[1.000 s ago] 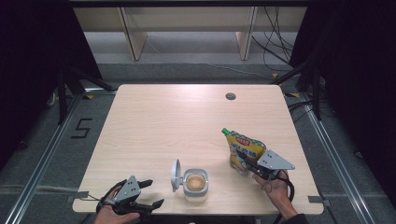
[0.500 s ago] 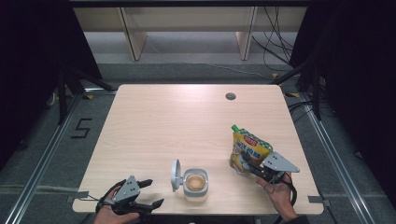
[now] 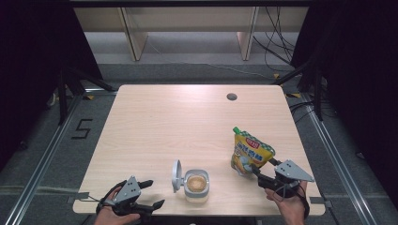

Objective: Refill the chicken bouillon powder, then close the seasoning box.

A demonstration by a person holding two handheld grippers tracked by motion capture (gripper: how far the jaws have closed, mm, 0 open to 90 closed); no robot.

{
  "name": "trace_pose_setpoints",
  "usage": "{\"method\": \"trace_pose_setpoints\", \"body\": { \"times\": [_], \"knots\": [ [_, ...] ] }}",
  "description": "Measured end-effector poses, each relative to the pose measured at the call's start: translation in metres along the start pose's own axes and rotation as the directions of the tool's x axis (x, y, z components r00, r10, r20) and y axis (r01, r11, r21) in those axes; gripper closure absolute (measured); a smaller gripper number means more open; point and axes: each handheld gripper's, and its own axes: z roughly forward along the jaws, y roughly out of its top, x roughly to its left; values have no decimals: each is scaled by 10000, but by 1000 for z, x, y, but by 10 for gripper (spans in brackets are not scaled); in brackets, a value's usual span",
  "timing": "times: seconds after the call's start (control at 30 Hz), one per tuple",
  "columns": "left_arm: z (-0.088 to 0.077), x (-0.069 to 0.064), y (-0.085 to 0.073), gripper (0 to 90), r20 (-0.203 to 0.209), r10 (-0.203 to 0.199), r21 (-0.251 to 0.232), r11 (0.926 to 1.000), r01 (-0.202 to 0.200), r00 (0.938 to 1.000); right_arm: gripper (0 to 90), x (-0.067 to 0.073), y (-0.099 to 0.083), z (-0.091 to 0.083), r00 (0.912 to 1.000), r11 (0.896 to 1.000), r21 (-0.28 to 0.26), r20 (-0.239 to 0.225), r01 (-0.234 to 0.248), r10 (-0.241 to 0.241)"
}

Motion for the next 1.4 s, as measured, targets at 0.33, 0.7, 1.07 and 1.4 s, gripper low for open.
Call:
{"method": "trace_pose_setpoints", "body": {
  "times": [0.33, 0.7, 1.07, 1.4],
  "knots": [
    [1, 2, 1, 211, 16, 125, -25, 9999, -125, 9999, 256, 10, -6, -23, 9982, 9956, 797, -294, -498, 523],
    [0, 5, 1, 211, -182, 92, 170, 9998, -89, 9998, 196, 19, -11, -30, 9970, 9900, 1411, -768, 52, 58],
    [4, -6, 6, 231, -186, -590, 307, 9978, 596, 9981, 204, 21, -10, -31, 9971, 9893, 1425, -740, 304, -200],
    [-4, -6, 13, 512, -81, -491, 165, 9987, 492, 9988, 212, 24, -8, -32, 9968, 9858, 1589, -669, 547, -446]
  ]
}}
